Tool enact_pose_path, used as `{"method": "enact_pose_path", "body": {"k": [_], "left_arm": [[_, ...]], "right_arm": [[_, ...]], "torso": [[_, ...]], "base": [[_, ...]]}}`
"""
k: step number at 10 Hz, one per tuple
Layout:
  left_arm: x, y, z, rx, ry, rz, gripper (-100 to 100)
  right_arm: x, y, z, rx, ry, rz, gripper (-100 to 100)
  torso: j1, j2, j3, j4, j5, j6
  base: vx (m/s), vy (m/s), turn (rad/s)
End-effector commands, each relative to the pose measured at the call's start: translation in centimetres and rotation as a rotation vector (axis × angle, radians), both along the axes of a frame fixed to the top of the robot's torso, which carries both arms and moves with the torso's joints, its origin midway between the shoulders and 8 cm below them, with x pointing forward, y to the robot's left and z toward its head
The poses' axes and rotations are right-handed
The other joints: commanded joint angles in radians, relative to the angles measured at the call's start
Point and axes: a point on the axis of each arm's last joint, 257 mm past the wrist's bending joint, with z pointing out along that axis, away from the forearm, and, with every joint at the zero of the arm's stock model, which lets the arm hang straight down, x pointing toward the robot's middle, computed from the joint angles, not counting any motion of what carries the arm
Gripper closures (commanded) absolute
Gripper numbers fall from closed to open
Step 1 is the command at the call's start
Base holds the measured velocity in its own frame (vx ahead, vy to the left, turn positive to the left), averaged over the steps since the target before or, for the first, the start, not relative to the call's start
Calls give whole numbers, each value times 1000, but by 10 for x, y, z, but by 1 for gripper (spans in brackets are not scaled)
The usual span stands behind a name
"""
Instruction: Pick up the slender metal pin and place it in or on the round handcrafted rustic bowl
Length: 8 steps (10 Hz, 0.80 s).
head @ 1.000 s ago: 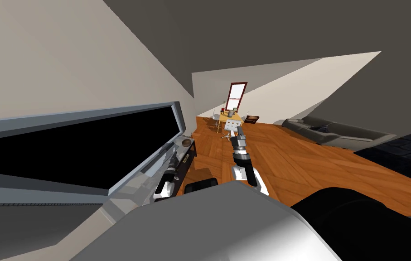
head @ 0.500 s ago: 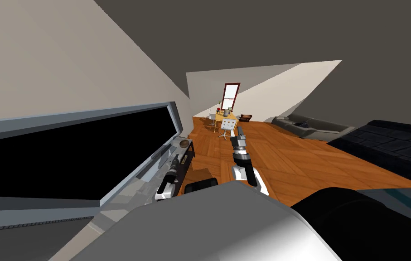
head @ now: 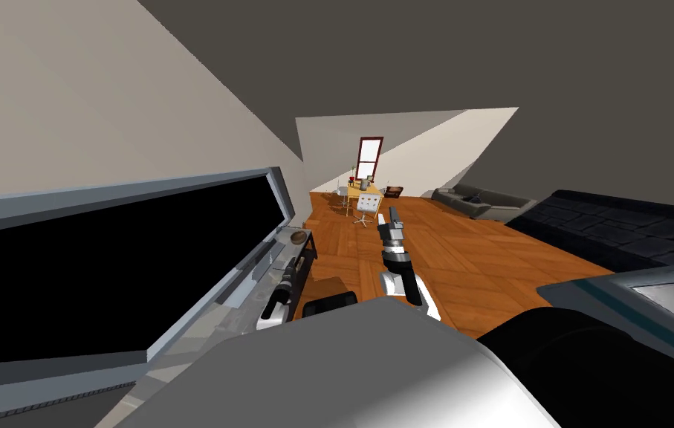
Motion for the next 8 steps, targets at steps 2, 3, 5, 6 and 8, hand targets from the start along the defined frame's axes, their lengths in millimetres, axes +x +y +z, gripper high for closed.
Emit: {"method": "enact_pose_path", "body": {"k": [2, 3, 5, 6, 8], "left_arm": [[-5, -1, -20, -4, 48, -6, -100], [-11, 2, -29, 0, 68, -3, -100], [-17, 3, -43, 0, 104, -4, -100], [-17, 2, -48, -3, 119, -10, -100], [-28, 7, -67, 3, 168, -7, -100]], "right_arm": [[0, 0, 0, 0, 0, 0, 0], [0, 0, 0, 0, 0, 0, 0], [0, 0, 0, 0, 0, 0, 0], [0, 0, 0, 0, 0, 0, 0], [0, 0, 0, 0, 0, 0, 0]], "torso": [[0, 0, 0, 0, 0, -1], [-1, 0, 0, 0, 0, 0], [0, -1, 0, 0, 0, 0], [0, -1, -1, 0, 0, -1], [0, -1, 0, 0, 0, -1]], "base": [[3, 42, -146], [3, 37, -76], [7, 52, -122], [4, 51, -160], [3, 42, -102]]}}
